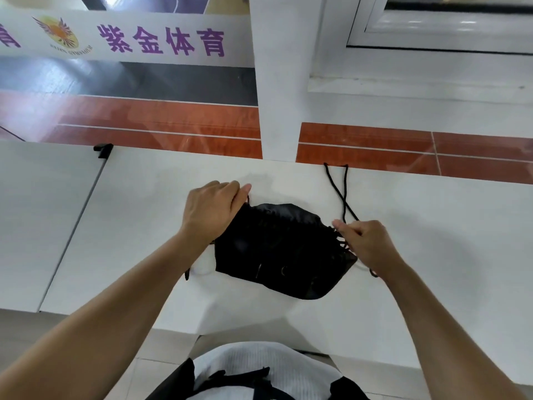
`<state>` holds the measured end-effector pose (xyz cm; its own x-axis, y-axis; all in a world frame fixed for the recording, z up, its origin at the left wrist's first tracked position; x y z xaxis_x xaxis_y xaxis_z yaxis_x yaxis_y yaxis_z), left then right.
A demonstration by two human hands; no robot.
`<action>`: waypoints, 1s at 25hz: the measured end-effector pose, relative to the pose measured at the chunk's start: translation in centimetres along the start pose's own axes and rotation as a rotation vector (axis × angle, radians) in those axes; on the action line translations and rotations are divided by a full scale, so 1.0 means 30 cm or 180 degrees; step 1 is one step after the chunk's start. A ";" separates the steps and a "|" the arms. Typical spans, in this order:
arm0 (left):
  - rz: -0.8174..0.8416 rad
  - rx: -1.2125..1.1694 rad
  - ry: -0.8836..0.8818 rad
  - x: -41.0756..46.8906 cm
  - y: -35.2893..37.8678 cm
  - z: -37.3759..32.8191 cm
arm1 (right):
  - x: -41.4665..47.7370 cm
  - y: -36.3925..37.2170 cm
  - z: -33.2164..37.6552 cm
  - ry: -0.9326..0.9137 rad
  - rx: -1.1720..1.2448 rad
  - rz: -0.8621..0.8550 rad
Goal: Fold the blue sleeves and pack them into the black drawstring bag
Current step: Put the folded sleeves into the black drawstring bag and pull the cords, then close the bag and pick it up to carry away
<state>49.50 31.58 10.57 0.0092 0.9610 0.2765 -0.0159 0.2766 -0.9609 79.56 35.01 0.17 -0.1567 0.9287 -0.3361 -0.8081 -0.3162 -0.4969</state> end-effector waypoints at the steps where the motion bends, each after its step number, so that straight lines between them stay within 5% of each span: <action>1: -0.0067 0.0028 -0.0018 0.011 -0.013 0.025 | 0.016 -0.053 0.030 -0.0033 0.0053 -0.0018; 9: 0.0955 -0.0423 -0.1665 -0.059 0.203 0.419 | 0.122 -0.290 -0.104 0.0400 -0.0214 -0.0694; 14: 0.1174 0.0143 -0.0699 -0.073 0.271 0.243 | 0.157 -0.096 -0.002 -0.0034 -0.1374 -0.0424; 18: 0.0975 -0.0506 -0.0401 -0.135 0.246 0.027 | 0.027 0.108 0.095 -0.0800 -0.0859 -0.0270; 21: 0.1780 -0.1013 -0.0542 -0.192 0.324 -0.030 | -0.018 0.207 -0.001 -0.0162 -0.0405 0.0228; 25: 0.2231 -0.2008 -0.1289 -0.170 0.383 -0.016 | 0.026 0.207 -0.114 0.0224 0.0104 0.0189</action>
<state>49.76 29.84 -1.88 -0.1400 0.8673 -0.4777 0.6418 -0.2879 -0.7108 76.36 33.10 -5.91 -0.1656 0.8922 -0.4202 -0.8169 -0.3628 -0.4484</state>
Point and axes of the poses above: each hand's wrist, its own x-axis towards the middle knuckle, its own y-axis out of the palm, z = x × y, the point moved 10 cm from there along x, towards the middle knuckle, and after that the axes turned 9 degrees about x, right-handed, at the moved point
